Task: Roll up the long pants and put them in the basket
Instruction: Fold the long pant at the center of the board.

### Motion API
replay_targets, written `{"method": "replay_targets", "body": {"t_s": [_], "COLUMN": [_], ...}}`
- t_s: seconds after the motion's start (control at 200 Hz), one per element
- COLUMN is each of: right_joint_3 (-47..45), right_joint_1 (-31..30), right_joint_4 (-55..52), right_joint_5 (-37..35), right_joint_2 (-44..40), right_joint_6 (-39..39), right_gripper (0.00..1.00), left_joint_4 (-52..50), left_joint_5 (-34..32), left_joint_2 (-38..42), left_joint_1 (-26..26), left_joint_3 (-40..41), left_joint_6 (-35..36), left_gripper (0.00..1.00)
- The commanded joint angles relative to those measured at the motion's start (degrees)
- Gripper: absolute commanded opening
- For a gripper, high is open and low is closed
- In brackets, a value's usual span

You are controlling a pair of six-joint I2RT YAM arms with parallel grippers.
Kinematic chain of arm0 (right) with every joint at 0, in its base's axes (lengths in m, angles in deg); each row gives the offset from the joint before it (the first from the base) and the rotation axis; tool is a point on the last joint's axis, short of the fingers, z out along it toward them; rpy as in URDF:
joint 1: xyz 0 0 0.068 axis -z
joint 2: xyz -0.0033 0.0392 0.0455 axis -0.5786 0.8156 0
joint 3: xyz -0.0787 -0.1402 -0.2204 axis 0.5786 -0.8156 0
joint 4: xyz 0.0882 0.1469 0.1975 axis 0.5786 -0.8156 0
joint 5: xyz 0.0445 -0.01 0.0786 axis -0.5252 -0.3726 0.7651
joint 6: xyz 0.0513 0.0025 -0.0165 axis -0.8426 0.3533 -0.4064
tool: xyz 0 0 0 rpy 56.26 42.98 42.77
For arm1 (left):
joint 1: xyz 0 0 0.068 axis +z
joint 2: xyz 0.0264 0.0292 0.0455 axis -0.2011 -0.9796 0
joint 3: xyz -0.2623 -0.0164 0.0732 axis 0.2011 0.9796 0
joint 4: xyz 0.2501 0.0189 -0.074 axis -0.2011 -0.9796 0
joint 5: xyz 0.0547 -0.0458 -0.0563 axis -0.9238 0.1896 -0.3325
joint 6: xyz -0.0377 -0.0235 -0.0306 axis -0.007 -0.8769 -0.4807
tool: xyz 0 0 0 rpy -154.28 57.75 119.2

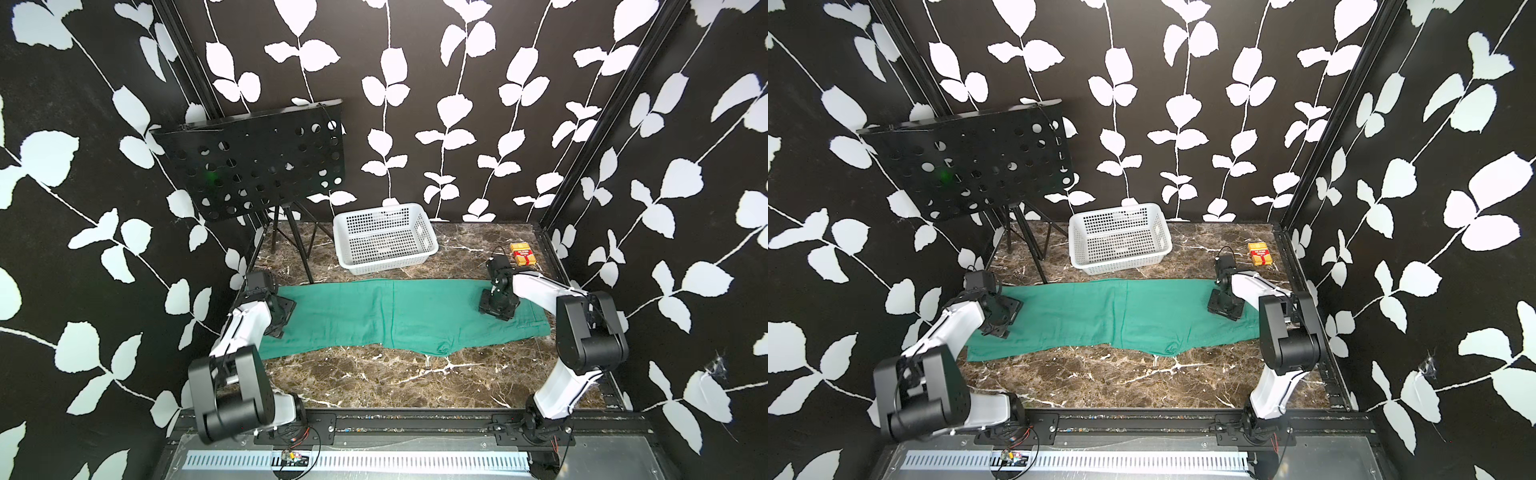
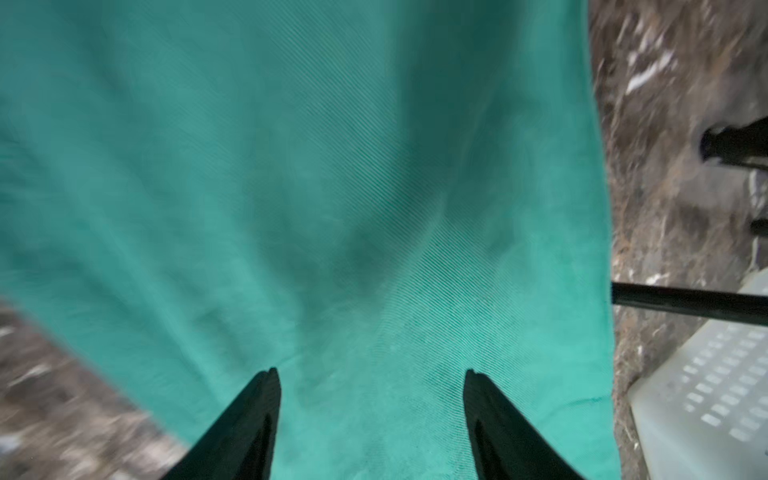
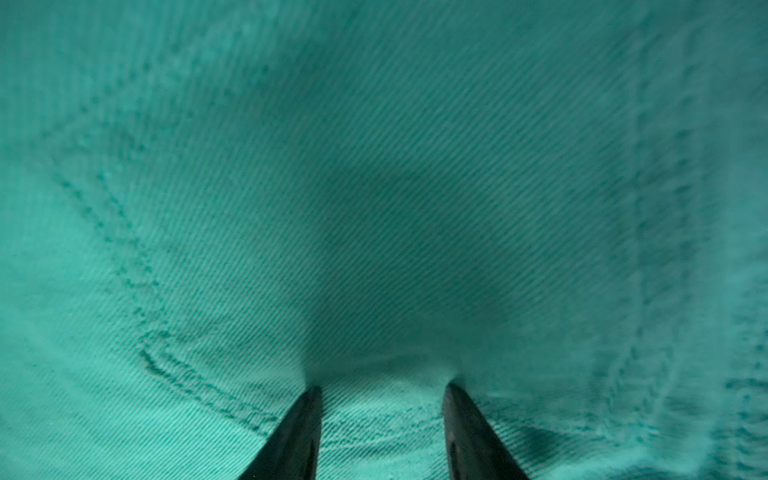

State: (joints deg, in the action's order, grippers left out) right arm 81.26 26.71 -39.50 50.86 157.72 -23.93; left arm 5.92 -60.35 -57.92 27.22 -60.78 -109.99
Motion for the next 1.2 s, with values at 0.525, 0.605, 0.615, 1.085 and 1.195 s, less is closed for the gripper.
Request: {"method": "replay_targets", "body": {"t_s": [0.525, 0.605, 0.615, 1.085, 1.195], "right_joint_3": [1.19, 1.46, 1.46, -0.53, -1.65], "right_joint_1": [0.91, 1.12, 1.16, 7.14, 9.85], "right_joint_4": [2.99, 2.56, 2.47, 0.45, 2.10], "right_joint_5": [8.49, 8.05, 8.04, 2.32, 4.34], "right_joint_2": [-4.62, -4.79, -4.79, -5.07, -3.74], "right_joint_6": [6.22, 7.19, 7.28, 6.16, 3.59], "right_gripper": [0.52, 0.53, 0.53, 0.58, 0.60], "left_joint_4": [4.54, 7.77, 8.30, 12.52, 13.34], "left_joint_5": [0.12, 0.96, 1.03, -0.85, -0.68], "left_joint_2": [11.09, 8.83, 8.50, 0.80, -0.85], "left_joint_1": [14.90, 15.10, 15.13, 16.55, 17.68], "left_joint_3": [10.60, 10.62, 10.70, 12.83, 13.33], "left_joint_6": [4.84, 6.07, 6.21, 5.98, 6.72], "left_gripper": [0.54, 0.56, 0.56, 0.57, 0.58]}}
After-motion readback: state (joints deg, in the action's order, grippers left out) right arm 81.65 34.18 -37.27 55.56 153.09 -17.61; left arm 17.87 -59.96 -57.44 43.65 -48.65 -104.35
